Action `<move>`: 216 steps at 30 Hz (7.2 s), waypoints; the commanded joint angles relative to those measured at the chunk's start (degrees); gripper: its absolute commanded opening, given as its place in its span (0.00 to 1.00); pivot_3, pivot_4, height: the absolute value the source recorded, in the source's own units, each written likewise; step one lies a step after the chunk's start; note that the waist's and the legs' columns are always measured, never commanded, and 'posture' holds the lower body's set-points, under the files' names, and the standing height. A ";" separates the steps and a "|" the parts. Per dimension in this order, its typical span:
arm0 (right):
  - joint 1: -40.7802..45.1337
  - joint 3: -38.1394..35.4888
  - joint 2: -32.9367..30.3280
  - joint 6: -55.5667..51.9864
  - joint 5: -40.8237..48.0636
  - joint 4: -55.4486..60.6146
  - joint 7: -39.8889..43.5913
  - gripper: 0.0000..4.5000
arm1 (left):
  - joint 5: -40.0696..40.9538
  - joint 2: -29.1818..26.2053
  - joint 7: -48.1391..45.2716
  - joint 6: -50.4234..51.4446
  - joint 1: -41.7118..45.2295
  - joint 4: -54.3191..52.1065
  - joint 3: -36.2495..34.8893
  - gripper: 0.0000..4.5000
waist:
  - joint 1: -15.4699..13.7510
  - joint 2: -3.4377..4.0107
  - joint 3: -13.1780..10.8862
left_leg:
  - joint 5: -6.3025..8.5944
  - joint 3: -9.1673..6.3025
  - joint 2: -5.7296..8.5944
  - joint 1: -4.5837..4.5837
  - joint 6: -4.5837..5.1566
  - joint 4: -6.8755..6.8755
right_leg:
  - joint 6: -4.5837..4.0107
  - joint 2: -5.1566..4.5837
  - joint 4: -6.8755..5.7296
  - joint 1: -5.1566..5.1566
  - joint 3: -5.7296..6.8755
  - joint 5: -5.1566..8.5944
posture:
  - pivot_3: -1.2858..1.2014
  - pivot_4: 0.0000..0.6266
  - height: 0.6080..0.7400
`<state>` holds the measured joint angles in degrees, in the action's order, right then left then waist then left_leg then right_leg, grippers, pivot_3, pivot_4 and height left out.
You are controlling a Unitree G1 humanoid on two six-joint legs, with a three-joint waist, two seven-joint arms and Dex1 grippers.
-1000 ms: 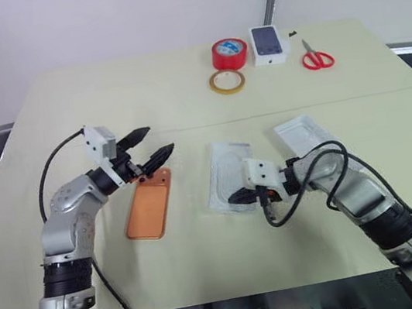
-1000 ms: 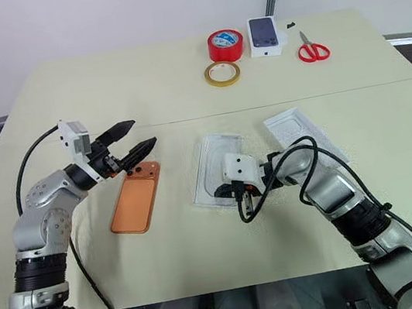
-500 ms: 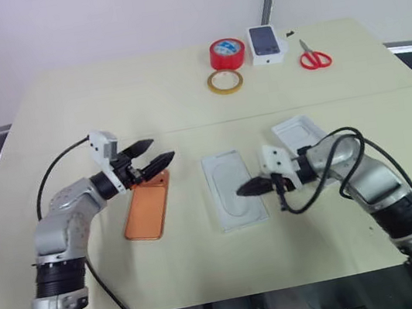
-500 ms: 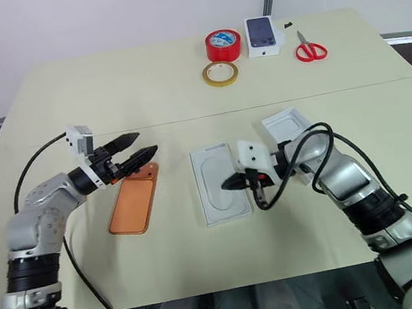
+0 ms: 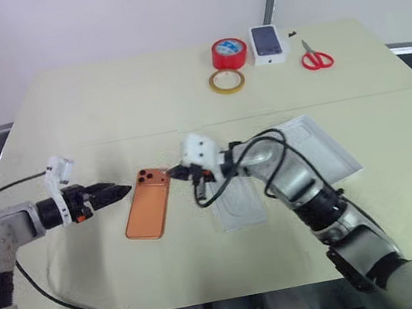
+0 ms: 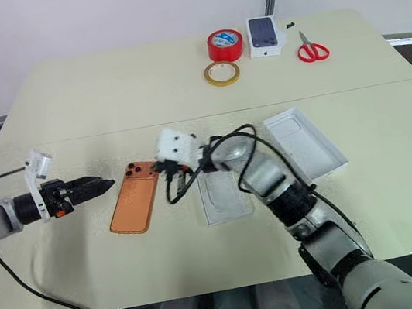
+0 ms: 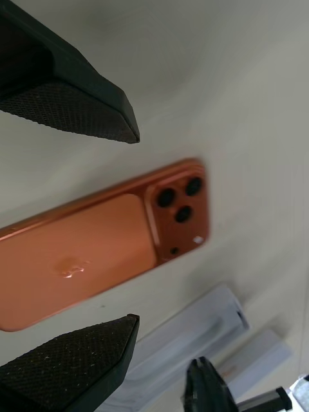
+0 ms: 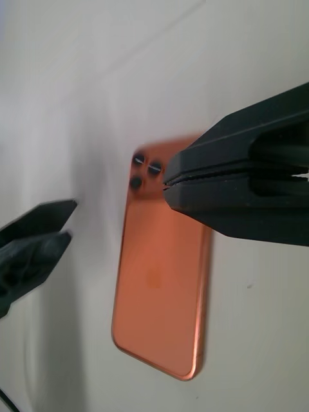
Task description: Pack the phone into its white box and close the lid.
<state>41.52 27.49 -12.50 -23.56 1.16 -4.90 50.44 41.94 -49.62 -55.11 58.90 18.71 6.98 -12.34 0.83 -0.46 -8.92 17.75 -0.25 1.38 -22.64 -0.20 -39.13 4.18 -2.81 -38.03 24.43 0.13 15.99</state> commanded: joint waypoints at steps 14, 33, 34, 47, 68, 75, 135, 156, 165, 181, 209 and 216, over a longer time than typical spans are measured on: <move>4.25 8.91 3.66 -4.49 -7.53 -10.68 2.92 0.01 | -0.94 2.25 1.04 15.09 3.12 2.96 7.73 1.00 | 0.32 0.14 0.11 | 0.00 0.01 0.02 0.19 0.01 0.04 | 0.00 -0.01 -0.05 -0.12 -0.01 0.00 | 0.52 0.24 1.00; 2.41 7.80 3.15 -4.31 -8.46 -10.45 2.52 0.01 | 1.96 12.71 7.39 26.34 10.67 6.02 -0.16 1.00 | 0.25 0.60 0.72 | 0.04 -0.03 0.15 0.37 0.07 0.03 | 0.00 -0.11 -0.05 -0.35 0.00 0.00 | 0.52 0.24 1.00; 2.40 7.79 3.10 -4.16 -8.57 -10.56 2.40 0.01 | 1.97 11.93 7.21 26.45 10.39 6.58 -0.54 1.00 | 0.34 0.58 0.72 | 0.04 -0.03 0.15 0.34 0.06 0.04 | 0.00 -0.11 -0.05 -0.32 -0.01 0.00 | 0.52 0.24 1.00; 2.45 7.57 3.35 -3.63 -8.70 -11.04 1.91 0.00 | 4.91 11.22 7.20 28.76 8.64 7.58 -3.98 0.60 | 0.43 0.53 0.70 | 0.00 -0.04 0.13 0.23 -0.02 0.09 | 0.00 -0.11 -0.04 -0.15 -0.01 0.00 | 0.52 0.24 1.00; 1.05 -4.04 1.80 2.13 -2.92 -8.84 -1.43 0.00 | 9.37 15.69 11.25 33.59 7.72 11.32 -15.94 0.01 | 0.36 0.22 0.50 | -0.02 -0.04 0.13 0.12 -0.06 0.11 | 0.00 -0.11 -0.02 -0.03 -0.01 0.00 | 0.52 0.24 1.00; -4.00 -16.90 -1.11 1.63 11.10 1.10 3.50 0.00 | 8.82 20.34 13.99 24.60 3.94 4.34 -18.54 0.01 | 0.26 0.16 0.42 | -0.01 -0.03 0.13 0.05 -0.06 0.18 | 0.00 -0.12 0.05 0.02 -0.01 0.00 | 0.52 0.24 1.00; -21.22 -12.40 -18.97 12.52 7.17 14.41 10.76 0.67 | 18.77 40.67 32.59 19.71 15.61 4.09 -18.43 0.00 | -0.23 -0.28 0.14 | -0.22 -0.01 0.09 0.07 -0.44 0.11 | 0.02 -0.08 0.17 -0.11 0.02 -0.01 | 0.52 0.24 1.00; -24.69 -25.11 -29.90 8.32 10.80 10.39 6.68 1.00 | 12.38 43.27 27.45 12.12 19.70 14.67 -6.78 0.38 | -1.20 -0.31 0.12 | -0.21 0.01 0.08 0.04 -0.39 0.10 | 0.02 -0.05 0.27 -0.14 0.01 -0.01 | 0.52 0.24 1.00; -23.73 -24.13 -28.36 8.51 10.46 9.90 5.57 1.00 | 11.54 42.33 25.95 12.69 20.99 13.26 -4.71 1.00 | -1.35 -0.31 0.12 | -0.21 0.01 0.08 0.05 -0.39 0.06 | 0.02 -0.04 0.27 -0.16 0.01 -0.01 | 0.52 0.24 1.00; -21.35 -22.32 -25.01 10.24 8.95 7.65 4.03 1.00 | 10.50 44.07 42.56 25.01 28.84 12.88 -10.13 1.00 | -1.29 -0.32 0.12 | -0.23 0.00 0.08 0.04 -0.41 0.04 | 0.03 -0.01 0.22 -0.15 0.01 -0.01 | 0.52 0.24 1.00; -19.69 -21.36 -22.48 10.84 7.84 5.33 3.39 1.00 | 8.10 35.25 39.72 30.65 32.89 6.20 -11.51 1.00 | -1.13 -0.31 0.12 | -0.27 0.00 0.08 0.08 -0.49 0.04 | 0.03 0.01 0.11 -0.11 0.00 -0.01 | 0.52 0.24 1.00; -18.41 -21.76 -22.06 13.18 6.76 3.37 1.69 0.81 | -2.19 26.40 29.25 11.63 26.55 -3.11 5.54 0.60 | -0.51 -0.26 0.14 | -0.29 0.01 0.08 0.12 -0.53 0.09 | 0.03 0.01 0.11 -0.11 0.00 -0.01 | 0.52 0.24 1.00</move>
<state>21.84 6.85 -34.64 -12.76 8.38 -1.54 52.89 44.46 -21.18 -21.96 77.57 47.74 6.10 -12.81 0.32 -0.72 -8.78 17.45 -0.25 1.46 -22.50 -0.76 -39.01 4.20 -2.80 -37.92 24.31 0.13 15.98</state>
